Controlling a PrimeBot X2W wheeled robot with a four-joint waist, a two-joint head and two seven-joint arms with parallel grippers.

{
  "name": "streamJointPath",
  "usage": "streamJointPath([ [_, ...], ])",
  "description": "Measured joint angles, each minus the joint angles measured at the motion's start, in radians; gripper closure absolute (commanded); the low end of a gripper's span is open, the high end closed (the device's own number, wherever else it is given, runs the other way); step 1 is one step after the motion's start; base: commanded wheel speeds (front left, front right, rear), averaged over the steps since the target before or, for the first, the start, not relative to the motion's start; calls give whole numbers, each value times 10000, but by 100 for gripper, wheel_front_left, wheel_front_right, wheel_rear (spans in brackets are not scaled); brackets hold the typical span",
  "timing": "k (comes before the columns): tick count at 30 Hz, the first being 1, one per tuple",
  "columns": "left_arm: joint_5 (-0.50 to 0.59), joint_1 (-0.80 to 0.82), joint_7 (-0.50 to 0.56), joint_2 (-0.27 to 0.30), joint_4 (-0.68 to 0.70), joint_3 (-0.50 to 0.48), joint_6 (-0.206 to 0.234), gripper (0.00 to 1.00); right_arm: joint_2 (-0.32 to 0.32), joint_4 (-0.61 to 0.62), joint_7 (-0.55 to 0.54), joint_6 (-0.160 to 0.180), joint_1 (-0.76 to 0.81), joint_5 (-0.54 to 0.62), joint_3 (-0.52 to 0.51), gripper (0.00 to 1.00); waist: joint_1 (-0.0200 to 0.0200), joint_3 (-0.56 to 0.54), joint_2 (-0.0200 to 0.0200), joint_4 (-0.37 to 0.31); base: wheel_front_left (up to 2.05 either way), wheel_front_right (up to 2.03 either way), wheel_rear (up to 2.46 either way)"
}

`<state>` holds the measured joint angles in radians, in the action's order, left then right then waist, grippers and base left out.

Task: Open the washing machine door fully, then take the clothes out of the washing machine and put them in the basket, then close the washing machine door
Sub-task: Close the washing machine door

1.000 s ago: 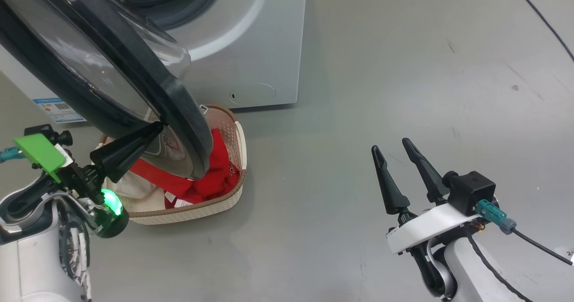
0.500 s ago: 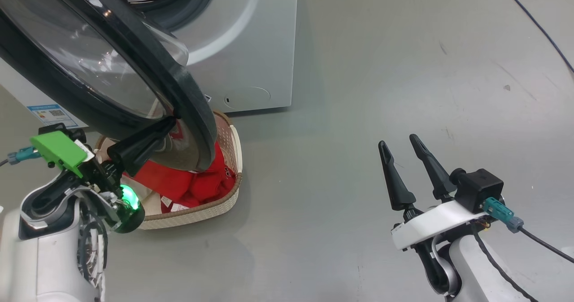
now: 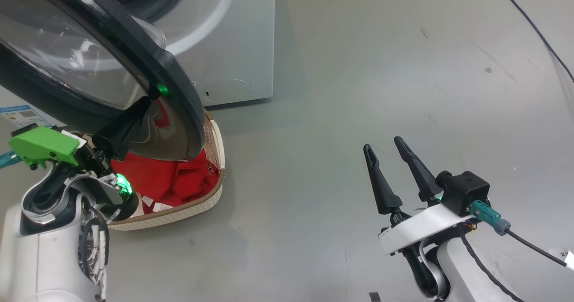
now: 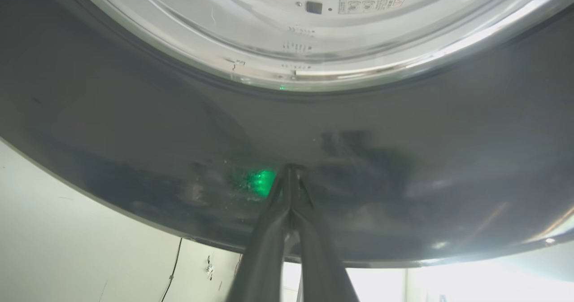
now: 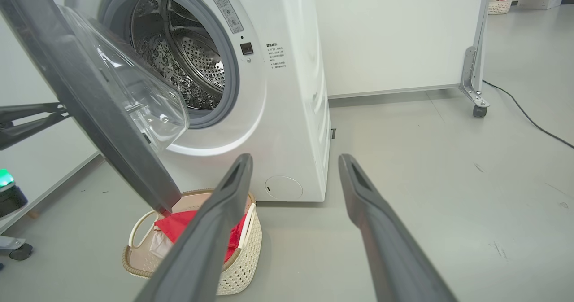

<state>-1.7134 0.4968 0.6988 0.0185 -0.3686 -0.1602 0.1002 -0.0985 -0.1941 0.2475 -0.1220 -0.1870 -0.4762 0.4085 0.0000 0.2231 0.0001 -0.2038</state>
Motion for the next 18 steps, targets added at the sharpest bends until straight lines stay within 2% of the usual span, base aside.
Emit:
streamJointPath([
  [9, 94, 495, -2094, 21, 50, -623, 4, 100, 167, 31, 0, 0, 1, -75, 69, 0, 0, 367, 0, -910, 0, 0, 0],
  [18, 88, 1113, -3361, 46, 115, -976, 4, 100, 291, 29, 0, 0, -1, -163, 117, 0, 0, 653, 0, -1913, 0, 0, 0],
])
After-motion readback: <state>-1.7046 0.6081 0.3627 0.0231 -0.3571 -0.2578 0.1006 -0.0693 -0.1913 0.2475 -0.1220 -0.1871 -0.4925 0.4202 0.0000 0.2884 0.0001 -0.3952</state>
